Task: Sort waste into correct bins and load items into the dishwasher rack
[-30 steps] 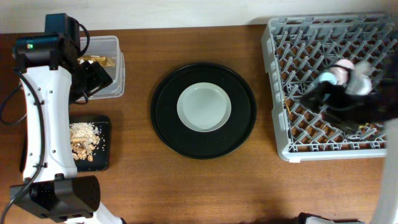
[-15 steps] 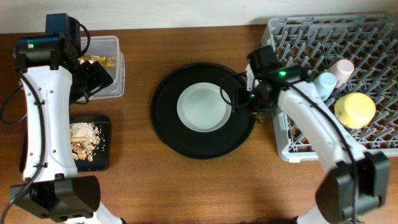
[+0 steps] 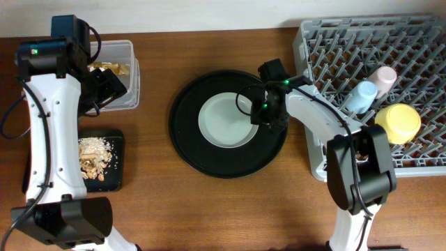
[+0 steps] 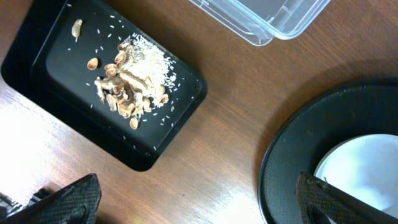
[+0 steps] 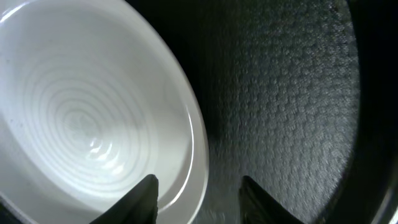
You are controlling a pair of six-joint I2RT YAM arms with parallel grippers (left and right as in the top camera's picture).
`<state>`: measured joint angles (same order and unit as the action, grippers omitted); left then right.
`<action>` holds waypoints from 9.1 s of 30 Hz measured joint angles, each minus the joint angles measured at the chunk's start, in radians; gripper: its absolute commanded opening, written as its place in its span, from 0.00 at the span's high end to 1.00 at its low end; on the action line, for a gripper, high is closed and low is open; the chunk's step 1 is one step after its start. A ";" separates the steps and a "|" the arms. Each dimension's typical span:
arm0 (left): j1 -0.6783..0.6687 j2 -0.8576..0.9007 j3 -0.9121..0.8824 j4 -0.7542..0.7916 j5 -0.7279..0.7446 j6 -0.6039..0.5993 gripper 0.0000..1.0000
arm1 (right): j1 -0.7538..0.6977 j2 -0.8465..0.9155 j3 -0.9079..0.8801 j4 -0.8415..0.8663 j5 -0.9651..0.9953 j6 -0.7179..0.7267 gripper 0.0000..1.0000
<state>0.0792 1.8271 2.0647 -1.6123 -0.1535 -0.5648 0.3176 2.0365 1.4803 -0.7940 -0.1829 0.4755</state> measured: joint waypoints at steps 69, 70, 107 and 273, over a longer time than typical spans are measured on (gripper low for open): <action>0.000 0.000 0.000 0.000 0.000 0.000 0.01 | -0.346 0.086 0.745 -0.439 0.771 -0.196 0.96; 0.000 0.000 0.000 0.000 0.000 0.000 0.01 | -0.339 0.091 0.745 -0.438 0.771 -0.201 0.96; 0.000 0.000 0.000 0.000 0.000 0.000 0.01 | -0.031 -0.206 0.746 -0.669 0.700 -0.083 0.28; -0.132 -0.457 -0.622 0.454 -0.064 0.206 0.01 | -0.370 -2.025 -1.468 0.720 0.143 -0.524 0.02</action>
<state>-0.0532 1.3705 1.4429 -1.1587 -0.2176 -0.3588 -0.0528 0.0113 0.0128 -0.0742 -0.0399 -0.0486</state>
